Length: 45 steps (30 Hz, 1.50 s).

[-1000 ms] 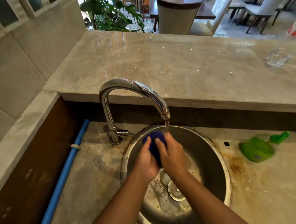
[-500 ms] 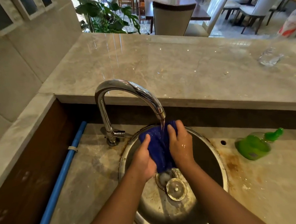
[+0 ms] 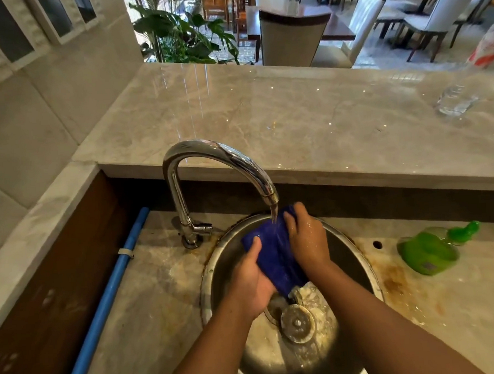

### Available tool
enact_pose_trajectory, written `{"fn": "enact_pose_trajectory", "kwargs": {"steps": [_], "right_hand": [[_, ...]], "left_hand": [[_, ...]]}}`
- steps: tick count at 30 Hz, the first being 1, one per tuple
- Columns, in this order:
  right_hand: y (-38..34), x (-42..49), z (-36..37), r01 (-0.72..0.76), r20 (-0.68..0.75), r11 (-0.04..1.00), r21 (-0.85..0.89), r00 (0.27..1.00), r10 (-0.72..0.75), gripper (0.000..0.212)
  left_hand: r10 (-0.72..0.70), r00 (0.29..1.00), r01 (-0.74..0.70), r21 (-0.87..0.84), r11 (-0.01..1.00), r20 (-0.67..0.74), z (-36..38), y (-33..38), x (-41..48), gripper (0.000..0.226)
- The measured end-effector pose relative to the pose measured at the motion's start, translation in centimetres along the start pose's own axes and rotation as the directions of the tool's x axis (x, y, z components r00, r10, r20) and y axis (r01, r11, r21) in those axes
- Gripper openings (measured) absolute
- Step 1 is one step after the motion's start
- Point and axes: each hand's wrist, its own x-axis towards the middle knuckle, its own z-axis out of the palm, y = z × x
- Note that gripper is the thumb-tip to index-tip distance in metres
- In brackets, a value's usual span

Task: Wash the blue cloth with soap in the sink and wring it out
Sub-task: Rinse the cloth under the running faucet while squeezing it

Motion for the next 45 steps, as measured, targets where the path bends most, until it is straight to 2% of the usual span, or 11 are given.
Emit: {"fn": "enact_pose_trajectory", "kwargs": {"steps": [5,9,11,15,17,23,28,33,37,42,45], "right_hand": [[-3.7,-3.2,0.2,0.172,0.071,0.956,0.239,0.978,-0.194,0.012],[-4.2,-3.9,2.4,0.348,0.007,0.918,-0.19,0.936,-0.353,0.021],[-4.1,-2.6,2.6,0.274,-0.036,0.928,-0.252,0.956,-0.292,0.028],[-1.6,1.0,1.8,-0.081,-0.037,0.99,-0.112,0.996,0.077,0.024],[-0.6,0.9,1.5,-0.137,-0.009,0.991,-0.005,0.991,0.137,0.021],[-4.1,-3.3,0.5,-0.021,0.048,0.924,0.383,0.999,0.003,0.016],[-4.4,-3.9,2.8,0.217,-0.089,0.958,-0.188,0.967,-0.237,0.015],[-3.5,-0.8,1.7,-0.027,-0.063,0.993,-0.114,0.998,0.02,0.024],[-3.0,-0.7,1.5,-0.112,-0.067,0.987,0.117,0.99,0.12,0.019],[-5.0,-4.7,1.6,0.085,-0.075,0.945,0.317,0.995,-0.065,0.015],[-5.5,-5.4,2.8,0.151,-0.115,0.987,0.05,0.983,-0.145,0.012]], "left_hand": [[0.035,0.995,-0.041,-0.062,0.997,-0.098,0.4,1.3,0.3,0.046],[-0.032,0.999,0.03,-0.17,0.985,-0.004,1.2,0.6,-0.3,0.053],[-0.017,1.0,0.016,-0.138,0.99,-0.003,1.0,0.4,-0.1,0.051],[0.002,1.0,-0.003,0.013,1.0,0.031,0.7,0.7,-0.6,0.042],[-0.001,1.0,0.001,0.05,0.999,0.006,0.8,0.8,-0.7,0.041],[0.049,0.996,-0.054,-0.065,0.996,-0.071,0.9,2.1,-0.5,0.046],[0.001,1.0,-0.005,-0.177,0.984,-0.024,1.8,0.5,-0.6,0.051],[0.016,0.998,-0.019,-0.04,0.999,-0.061,1.2,0.6,-0.7,0.046],[-0.006,0.997,0.012,0.089,0.996,-0.072,1.1,1.7,-0.3,0.045],[-0.007,0.995,0.005,-0.021,1.0,-0.102,1.3,2.7,0.0,0.048],[-0.063,0.998,0.061,-0.088,0.994,-0.016,1.4,1.9,-0.3,0.056]]}}
